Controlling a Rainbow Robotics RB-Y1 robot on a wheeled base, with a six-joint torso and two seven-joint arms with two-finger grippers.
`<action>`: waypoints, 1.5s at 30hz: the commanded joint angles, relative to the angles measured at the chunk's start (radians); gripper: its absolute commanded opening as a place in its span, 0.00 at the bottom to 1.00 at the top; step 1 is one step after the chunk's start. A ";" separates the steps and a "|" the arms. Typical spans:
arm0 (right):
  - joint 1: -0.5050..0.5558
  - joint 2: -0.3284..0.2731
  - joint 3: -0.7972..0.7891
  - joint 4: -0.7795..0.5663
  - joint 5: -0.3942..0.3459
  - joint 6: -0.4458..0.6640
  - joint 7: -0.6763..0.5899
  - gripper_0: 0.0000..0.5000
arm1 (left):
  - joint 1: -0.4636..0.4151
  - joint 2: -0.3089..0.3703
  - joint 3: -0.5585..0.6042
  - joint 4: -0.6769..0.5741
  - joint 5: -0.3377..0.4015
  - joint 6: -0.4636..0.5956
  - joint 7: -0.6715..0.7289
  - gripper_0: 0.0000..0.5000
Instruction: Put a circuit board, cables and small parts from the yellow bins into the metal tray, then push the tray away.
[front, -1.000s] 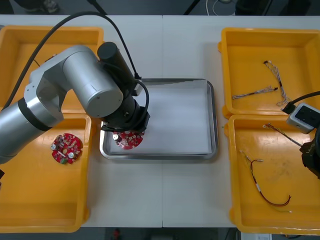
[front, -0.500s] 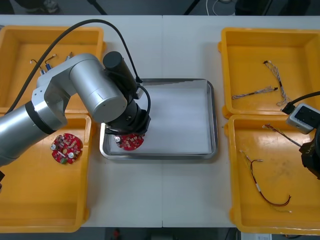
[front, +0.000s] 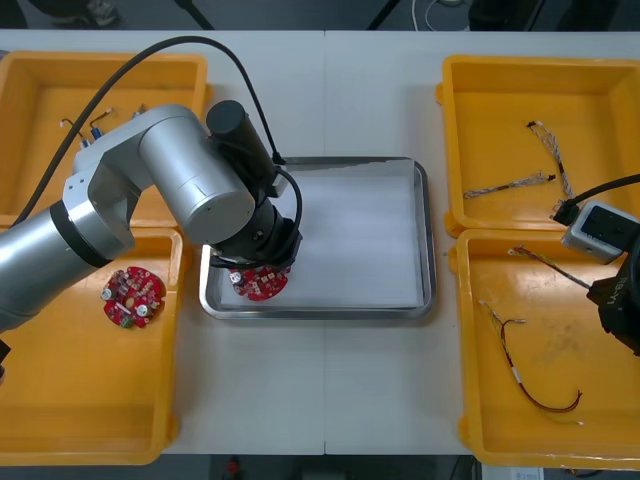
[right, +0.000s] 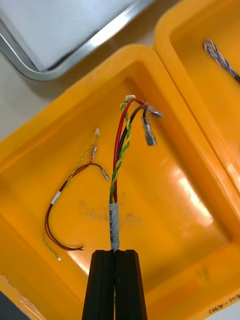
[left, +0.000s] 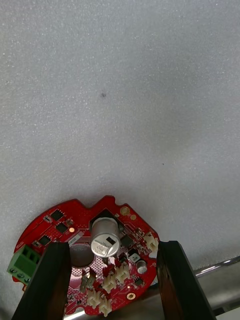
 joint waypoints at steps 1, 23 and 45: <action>-0.113 -0.081 0.087 -0.014 -0.037 0.003 -0.025 0.00 | -0.043 -0.020 0.102 -0.095 0.038 0.091 0.029 1.00; -0.685 0.114 0.656 0.220 0.075 0.003 -0.016 0.00 | -0.103 0.198 0.504 -0.091 0.125 0.446 0.016 1.00; -0.756 0.333 0.937 0.525 0.340 -0.183 0.078 0.00 | -0.124 0.282 0.645 0.497 0.045 0.116 -0.210 1.00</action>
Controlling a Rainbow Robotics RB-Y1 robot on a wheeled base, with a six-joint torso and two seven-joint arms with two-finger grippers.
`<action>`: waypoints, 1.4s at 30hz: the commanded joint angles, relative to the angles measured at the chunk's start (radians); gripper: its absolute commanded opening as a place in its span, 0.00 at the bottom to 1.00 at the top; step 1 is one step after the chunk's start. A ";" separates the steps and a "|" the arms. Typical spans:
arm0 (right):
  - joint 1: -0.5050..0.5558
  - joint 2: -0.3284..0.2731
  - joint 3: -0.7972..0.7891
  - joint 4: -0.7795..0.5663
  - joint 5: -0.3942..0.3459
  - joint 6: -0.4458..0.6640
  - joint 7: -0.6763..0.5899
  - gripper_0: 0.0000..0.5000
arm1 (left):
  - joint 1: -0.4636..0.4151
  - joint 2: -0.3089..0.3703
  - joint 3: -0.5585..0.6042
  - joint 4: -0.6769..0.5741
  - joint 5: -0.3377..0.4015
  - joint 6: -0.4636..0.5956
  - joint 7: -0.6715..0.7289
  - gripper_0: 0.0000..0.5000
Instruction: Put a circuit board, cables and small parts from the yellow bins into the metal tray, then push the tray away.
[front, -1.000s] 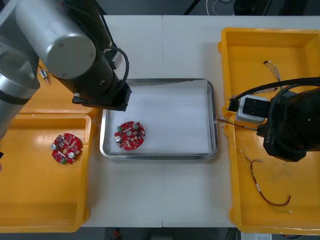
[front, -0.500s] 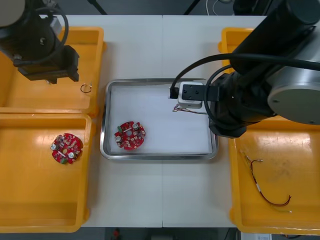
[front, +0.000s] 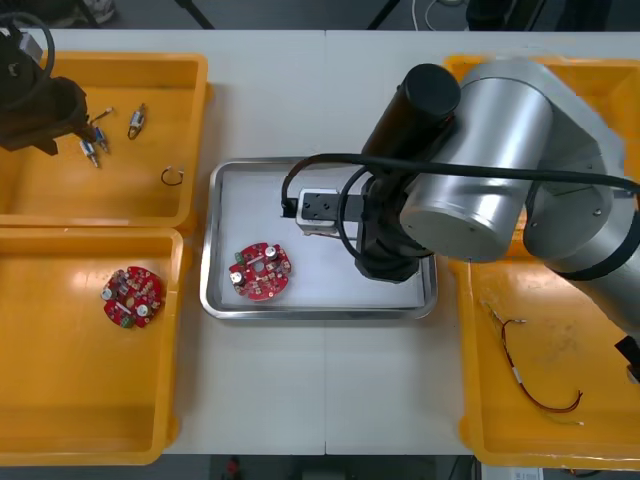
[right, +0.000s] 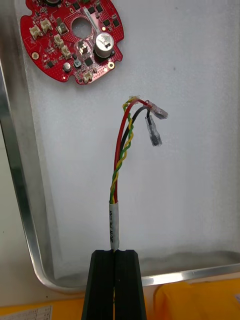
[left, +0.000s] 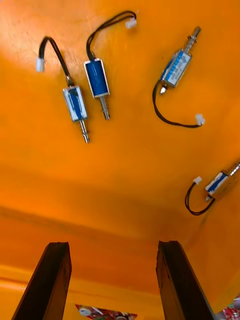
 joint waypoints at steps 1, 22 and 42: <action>-0.037 0.049 0.062 0.048 0.048 -0.059 0.068 0.00 | -0.069 0.042 0.034 0.086 -0.012 -0.071 -0.007 1.00; -0.037 0.054 0.227 0.278 0.026 -0.271 0.115 0.00 | -0.082 -0.021 -0.081 0.308 -0.038 -0.415 -0.049 1.00; -0.036 0.096 0.022 0.152 0.038 -0.061 0.118 1.00 | -0.080 -0.070 -0.168 0.422 -0.105 -0.556 -0.062 1.00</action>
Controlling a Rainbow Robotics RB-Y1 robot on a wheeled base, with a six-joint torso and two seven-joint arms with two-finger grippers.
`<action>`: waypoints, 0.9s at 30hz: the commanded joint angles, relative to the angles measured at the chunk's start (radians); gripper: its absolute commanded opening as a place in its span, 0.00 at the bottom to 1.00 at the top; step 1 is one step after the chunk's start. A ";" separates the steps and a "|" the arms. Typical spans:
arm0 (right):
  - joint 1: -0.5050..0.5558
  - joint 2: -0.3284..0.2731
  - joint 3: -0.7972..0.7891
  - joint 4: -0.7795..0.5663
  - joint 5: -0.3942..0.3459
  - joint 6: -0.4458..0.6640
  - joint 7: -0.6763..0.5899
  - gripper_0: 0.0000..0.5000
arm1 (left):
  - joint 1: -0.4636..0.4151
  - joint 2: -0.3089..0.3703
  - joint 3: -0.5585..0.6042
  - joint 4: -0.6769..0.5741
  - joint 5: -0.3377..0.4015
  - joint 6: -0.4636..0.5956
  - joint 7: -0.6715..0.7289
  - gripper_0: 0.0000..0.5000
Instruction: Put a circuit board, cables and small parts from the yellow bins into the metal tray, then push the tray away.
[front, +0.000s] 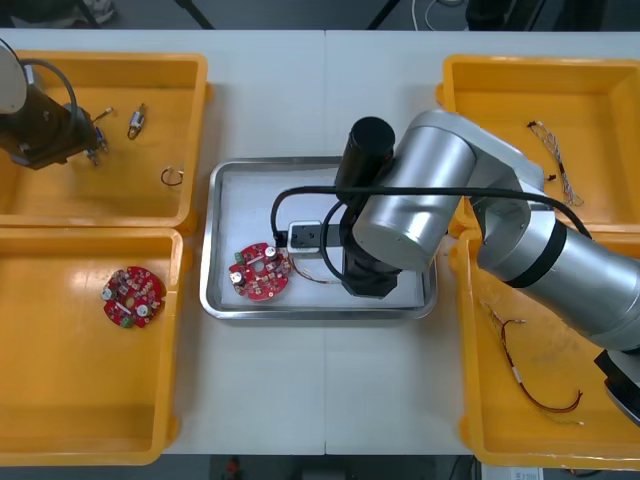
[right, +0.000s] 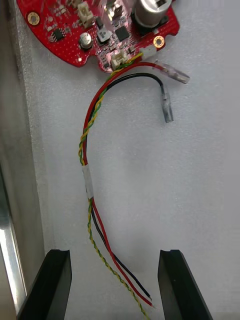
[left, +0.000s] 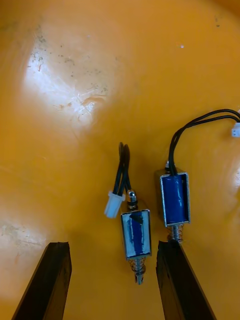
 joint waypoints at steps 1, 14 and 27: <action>-0.032 0.035 -0.105 -0.104 0.010 0.093 0.027 1.00 | -0.053 -0.018 -0.009 0.015 -0.042 -0.019 -0.036 1.00; 0.064 0.044 -0.366 -0.249 0.077 0.264 0.014 1.00 | -0.053 -0.026 -0.009 0.016 -0.043 -0.019 -0.035 1.00; 0.136 0.004 -0.670 -0.342 0.068 0.264 -0.002 1.00 | -0.053 -0.026 0.010 0.016 -0.028 -0.027 -0.036 1.00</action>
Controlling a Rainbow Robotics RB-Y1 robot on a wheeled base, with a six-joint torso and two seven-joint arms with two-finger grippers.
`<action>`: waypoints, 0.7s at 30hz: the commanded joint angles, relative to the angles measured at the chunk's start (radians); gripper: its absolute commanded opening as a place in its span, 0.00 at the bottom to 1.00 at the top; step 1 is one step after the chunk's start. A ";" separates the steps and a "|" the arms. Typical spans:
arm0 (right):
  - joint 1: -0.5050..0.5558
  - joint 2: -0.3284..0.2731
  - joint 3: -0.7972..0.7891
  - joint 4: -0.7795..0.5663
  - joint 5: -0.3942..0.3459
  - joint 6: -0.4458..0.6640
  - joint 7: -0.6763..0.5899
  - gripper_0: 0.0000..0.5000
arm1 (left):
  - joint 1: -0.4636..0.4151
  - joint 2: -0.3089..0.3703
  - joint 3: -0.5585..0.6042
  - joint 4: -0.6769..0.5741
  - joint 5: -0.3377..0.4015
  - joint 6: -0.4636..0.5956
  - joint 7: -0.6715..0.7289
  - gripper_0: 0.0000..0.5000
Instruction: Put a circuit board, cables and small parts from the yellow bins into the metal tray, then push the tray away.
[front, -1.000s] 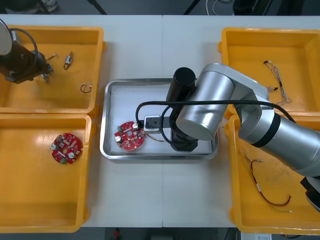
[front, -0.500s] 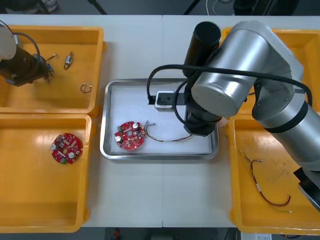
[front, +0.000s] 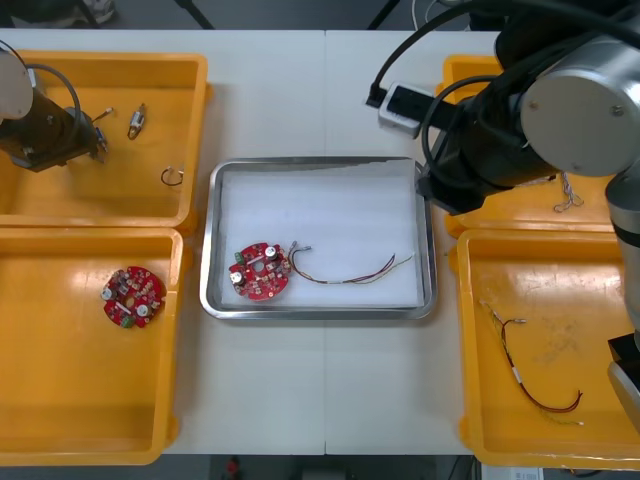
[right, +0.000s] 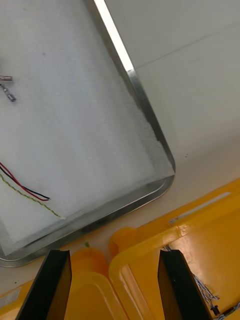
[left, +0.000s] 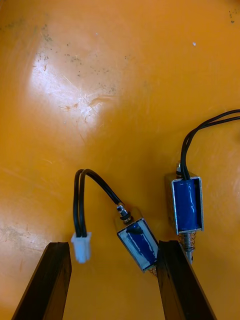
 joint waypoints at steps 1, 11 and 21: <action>0.039 -0.027 -0.122 -0.048 0.006 0.003 -0.005 1.00 | -0.051 -0.011 0.010 -0.002 0.007 -0.012 -0.036 1.00; 0.099 -0.071 -0.308 -0.047 0.108 0.003 -0.011 1.00 | -0.051 -0.011 0.010 -0.001 0.025 -0.033 -0.032 1.00; 0.099 -0.096 -0.437 0.078 0.143 0.003 -0.011 1.00 | -0.050 -0.025 -0.001 0.008 0.013 -0.041 -0.030 1.00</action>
